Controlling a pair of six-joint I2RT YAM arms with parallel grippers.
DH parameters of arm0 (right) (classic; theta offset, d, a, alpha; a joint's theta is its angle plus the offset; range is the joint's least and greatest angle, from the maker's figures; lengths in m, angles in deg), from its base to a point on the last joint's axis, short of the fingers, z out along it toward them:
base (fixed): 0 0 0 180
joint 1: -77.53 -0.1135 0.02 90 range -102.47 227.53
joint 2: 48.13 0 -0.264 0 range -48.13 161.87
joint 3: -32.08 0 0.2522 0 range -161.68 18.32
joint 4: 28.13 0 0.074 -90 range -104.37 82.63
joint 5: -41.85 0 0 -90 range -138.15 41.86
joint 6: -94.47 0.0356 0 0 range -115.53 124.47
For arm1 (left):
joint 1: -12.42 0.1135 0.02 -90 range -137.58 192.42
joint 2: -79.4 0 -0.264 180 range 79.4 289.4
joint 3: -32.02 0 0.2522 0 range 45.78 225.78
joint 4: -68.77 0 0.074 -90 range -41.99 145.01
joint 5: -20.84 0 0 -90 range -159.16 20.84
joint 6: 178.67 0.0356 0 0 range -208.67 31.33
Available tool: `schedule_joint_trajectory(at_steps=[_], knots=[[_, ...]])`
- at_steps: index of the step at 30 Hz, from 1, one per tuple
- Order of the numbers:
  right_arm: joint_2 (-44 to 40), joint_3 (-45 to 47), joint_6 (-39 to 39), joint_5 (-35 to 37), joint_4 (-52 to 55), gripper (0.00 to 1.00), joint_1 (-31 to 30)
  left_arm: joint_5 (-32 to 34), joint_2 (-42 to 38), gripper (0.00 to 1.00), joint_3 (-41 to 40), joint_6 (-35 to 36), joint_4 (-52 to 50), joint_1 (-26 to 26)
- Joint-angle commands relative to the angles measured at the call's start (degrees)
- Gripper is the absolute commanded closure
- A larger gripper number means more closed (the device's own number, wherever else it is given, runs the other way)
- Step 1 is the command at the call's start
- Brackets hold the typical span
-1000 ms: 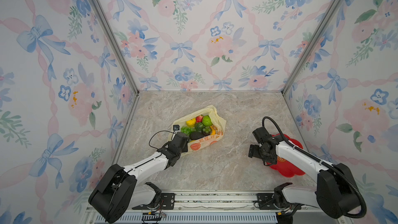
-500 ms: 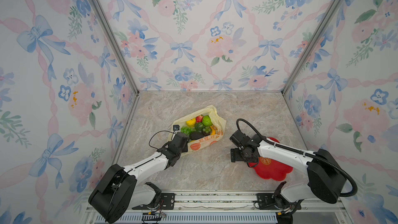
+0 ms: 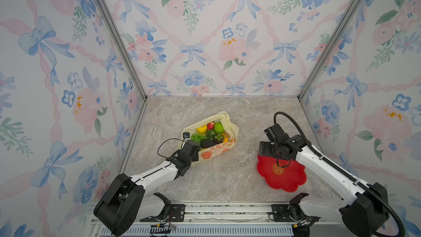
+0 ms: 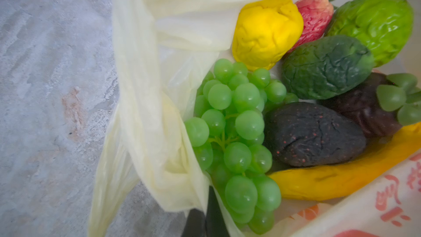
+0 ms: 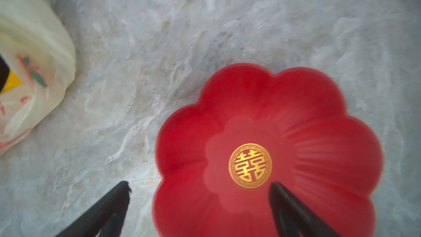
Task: Take fruits out of the plastic bag
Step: Move the plate to the center of the table.
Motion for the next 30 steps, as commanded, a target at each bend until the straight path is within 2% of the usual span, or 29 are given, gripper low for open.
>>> schedule_joint_trajectory(at_steps=[1,6,14,17,22,30], knots=[[-2.1,1.0,-7.1,-1.3,0.0,0.01,10.6,0.4,-0.6,1.00,-0.7,1.0,0.7,-0.3],[1.2,1.8,-8.0,-10.7,-3.7,0.01,27.7,0.4,-0.7,1.00,-0.8,1.0,0.7,-0.4],[5.5,6.3,-4.8,-17.4,-9.0,0.03,43.6,0.5,-0.9,1.00,-0.9,1.1,0.6,-0.4],[5.4,8.7,-3.0,-18.5,-11.6,0.03,45.4,0.4,-0.9,1.00,-0.8,1.1,0.7,-0.3],[6.4,11.9,-1.8,-23.8,-14.9,0.03,45.1,0.4,-0.8,1.00,-0.8,1.1,0.7,-0.3],[5.2,14.5,-0.3,-23.9,-15.0,0.03,37.8,0.7,-0.1,1.00,-0.6,1.2,0.9,-0.4]])
